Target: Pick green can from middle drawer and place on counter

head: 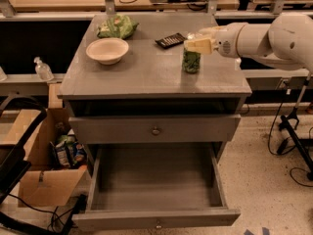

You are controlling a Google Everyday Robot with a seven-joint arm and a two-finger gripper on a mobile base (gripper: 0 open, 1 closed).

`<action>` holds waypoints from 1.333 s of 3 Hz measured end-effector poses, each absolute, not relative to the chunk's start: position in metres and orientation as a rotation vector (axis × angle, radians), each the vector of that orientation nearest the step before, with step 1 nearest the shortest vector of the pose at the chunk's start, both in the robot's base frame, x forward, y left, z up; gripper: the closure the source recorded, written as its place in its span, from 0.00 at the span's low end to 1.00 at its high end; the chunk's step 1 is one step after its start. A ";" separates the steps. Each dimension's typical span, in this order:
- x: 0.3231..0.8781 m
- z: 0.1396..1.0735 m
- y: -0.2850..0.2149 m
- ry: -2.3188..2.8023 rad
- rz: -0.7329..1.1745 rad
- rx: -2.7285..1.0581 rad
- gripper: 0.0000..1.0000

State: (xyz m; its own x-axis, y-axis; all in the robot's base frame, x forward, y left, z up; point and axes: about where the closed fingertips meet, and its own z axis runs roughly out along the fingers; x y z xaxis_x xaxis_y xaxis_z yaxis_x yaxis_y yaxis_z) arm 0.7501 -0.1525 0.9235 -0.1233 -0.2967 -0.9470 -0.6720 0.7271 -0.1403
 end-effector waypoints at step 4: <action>0.752 0.938 -0.136 1.706 0.380 -0.818 0.00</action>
Offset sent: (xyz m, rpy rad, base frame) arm 0.0003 0.0024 -0.0008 0.0006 0.0011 0.0034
